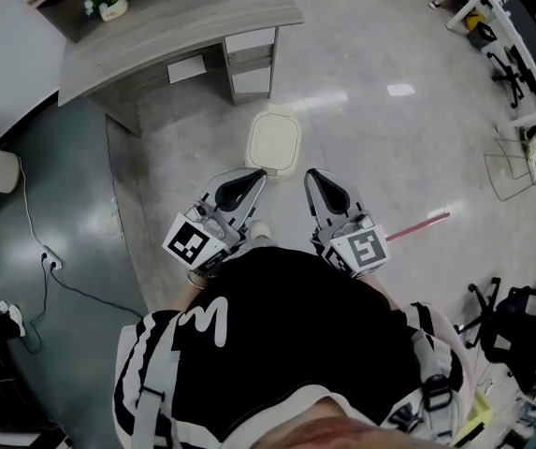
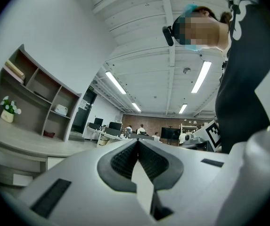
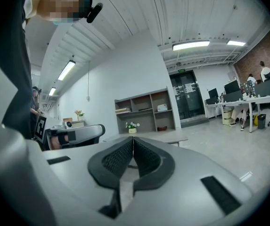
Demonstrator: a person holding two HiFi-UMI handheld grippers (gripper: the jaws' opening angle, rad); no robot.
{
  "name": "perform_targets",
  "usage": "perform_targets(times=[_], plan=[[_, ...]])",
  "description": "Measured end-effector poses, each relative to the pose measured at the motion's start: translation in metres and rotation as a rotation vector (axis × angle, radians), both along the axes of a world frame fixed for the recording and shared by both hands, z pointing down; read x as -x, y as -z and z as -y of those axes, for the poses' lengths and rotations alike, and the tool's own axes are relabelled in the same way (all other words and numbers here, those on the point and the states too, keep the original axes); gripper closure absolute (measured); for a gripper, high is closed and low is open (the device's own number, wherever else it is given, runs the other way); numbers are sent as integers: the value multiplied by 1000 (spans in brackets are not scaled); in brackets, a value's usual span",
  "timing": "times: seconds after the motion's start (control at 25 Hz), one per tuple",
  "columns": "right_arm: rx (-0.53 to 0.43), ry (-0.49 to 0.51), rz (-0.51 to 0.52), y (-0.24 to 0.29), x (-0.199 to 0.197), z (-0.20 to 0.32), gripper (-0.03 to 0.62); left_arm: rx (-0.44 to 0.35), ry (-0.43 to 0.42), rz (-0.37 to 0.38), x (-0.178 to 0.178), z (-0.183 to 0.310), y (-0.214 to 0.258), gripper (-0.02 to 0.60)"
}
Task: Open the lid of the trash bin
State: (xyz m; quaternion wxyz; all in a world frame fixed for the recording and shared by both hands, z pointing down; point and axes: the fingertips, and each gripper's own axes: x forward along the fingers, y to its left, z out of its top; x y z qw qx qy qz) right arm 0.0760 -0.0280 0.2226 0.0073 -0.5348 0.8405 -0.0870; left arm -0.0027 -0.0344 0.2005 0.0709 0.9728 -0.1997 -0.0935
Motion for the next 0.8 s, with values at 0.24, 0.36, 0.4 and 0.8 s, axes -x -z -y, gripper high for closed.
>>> perform_targets(times=[0.24,0.36,0.4,0.8], plan=[[7,0,3,-4,7,25,582,-1,0,-1,5,30,0,575],[13,-7,5,-7,11,40,582,2,-4,2,9,47,-3,575],[16,-11,6,-8,11,44,583,5,-7,3,9,52,-5,577],[42,-34,2,-12,7,69,582,23,-37,17,5,79,-15,577]])
